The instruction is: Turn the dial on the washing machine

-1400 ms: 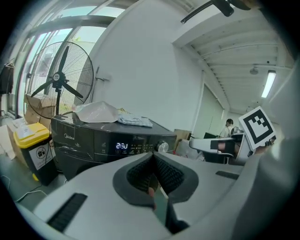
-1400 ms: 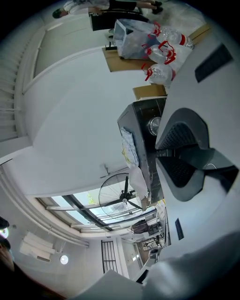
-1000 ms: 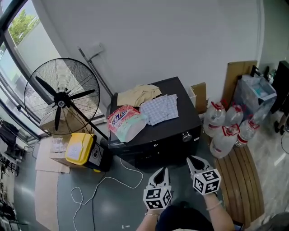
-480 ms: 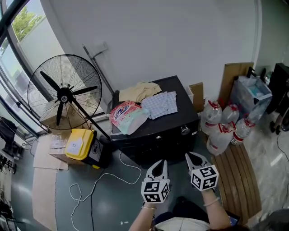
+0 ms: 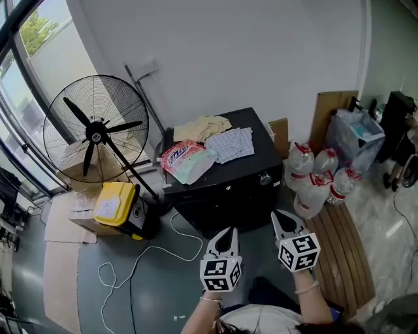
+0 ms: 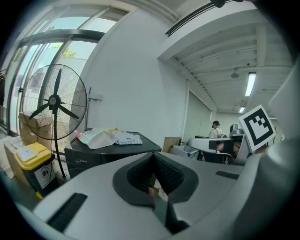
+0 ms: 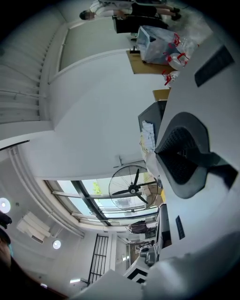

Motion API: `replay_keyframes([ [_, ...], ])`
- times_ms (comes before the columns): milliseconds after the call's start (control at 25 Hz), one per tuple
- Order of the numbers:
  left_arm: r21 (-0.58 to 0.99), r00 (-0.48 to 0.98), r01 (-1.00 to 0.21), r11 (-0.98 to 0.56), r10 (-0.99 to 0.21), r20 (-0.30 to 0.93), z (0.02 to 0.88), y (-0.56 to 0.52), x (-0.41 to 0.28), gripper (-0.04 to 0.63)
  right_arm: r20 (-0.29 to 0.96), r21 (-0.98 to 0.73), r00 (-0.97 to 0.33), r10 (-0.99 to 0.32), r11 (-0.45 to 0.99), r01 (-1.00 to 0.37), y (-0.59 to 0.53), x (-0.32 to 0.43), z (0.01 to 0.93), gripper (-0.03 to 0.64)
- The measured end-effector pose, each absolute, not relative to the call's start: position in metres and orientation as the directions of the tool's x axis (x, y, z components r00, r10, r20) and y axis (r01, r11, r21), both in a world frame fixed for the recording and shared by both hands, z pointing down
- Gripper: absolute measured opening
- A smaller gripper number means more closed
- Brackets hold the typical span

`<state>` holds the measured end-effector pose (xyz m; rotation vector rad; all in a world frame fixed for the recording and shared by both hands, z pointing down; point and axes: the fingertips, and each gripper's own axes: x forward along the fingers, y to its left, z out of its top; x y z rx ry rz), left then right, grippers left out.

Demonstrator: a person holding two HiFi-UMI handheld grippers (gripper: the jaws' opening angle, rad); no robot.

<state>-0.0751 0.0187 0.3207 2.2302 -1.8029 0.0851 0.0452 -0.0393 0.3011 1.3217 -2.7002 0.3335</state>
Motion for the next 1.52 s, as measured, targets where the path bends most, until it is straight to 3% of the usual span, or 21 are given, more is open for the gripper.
replay_keyframes([
  [800,0.071,0.216,-0.975,-0.21,-0.972,0.091,0.244,0.106,-0.077,0.017,0.113,-0.088,-0.598,-0.793,0.592,-0.801,0.05,0.063,0.247,0.026],
  [1520,0.042,0.226,-0.974,-0.224,-0.973,0.042,0.226,0.16,-0.07,0.017,0.06,-0.04,-0.592,-0.804,0.591,-0.806,0.114,0.071,0.225,0.026],
])
